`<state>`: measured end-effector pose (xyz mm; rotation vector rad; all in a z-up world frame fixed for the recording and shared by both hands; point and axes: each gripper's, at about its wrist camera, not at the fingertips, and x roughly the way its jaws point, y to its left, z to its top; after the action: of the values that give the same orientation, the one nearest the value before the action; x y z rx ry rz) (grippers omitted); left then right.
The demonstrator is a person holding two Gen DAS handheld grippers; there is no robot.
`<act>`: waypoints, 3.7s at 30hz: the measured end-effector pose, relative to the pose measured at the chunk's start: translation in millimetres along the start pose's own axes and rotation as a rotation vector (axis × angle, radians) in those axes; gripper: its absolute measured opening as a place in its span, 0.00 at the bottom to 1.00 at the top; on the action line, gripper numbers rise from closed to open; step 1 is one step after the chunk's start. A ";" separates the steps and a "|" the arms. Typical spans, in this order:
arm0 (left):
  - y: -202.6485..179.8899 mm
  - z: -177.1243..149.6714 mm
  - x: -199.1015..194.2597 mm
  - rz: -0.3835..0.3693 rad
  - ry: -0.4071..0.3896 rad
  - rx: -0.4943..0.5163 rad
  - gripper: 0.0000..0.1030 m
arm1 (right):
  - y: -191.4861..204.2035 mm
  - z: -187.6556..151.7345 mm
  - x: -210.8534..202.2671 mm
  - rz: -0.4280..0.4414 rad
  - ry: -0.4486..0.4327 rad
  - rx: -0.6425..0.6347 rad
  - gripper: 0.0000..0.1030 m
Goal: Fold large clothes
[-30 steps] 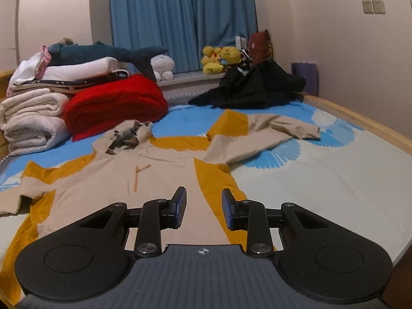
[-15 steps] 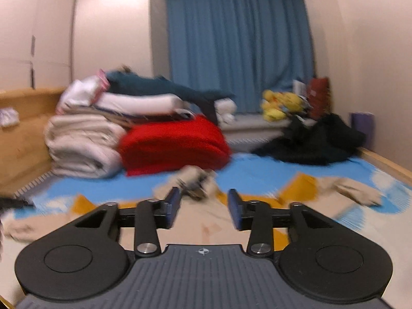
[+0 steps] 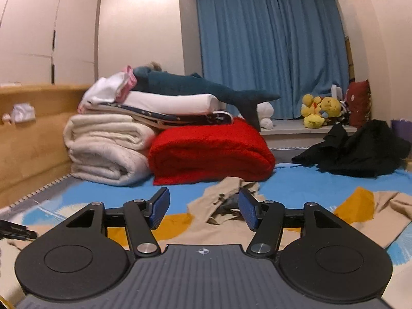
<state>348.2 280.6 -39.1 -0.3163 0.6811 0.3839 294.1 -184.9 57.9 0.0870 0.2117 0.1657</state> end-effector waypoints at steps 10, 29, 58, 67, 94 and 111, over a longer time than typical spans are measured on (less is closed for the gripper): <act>124.8 17.7 55.3 0.099 0.067 -0.360 0.44 | -10.0 -4.4 31.5 0.010 0.090 -0.019 0.59; 211.3 24.3 72.2 0.300 -0.122 -0.566 0.06 | 10.8 -29.4 58.9 0.042 0.187 -0.059 0.20; -327.2 -83.9 -103.7 -0.704 -0.080 0.434 0.46 | -78.5 -21.0 40.2 -0.059 0.351 0.122 0.12; -248.3 -53.8 -99.8 -0.311 -0.004 0.243 0.46 | -119.3 -20.3 45.5 -0.081 0.373 0.340 0.30; -199.3 -29.3 6.3 -0.104 0.145 0.245 0.46 | -176.3 -125.1 170.3 -0.099 0.524 0.706 0.40; -190.7 -25.0 23.3 -0.087 0.172 0.191 0.46 | -152.6 -84.4 149.5 -0.125 0.227 0.504 0.00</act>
<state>435.3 107.5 -42.8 -0.1979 0.8631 0.2076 443.5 -303.2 -70.2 0.5567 0.4814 -0.0068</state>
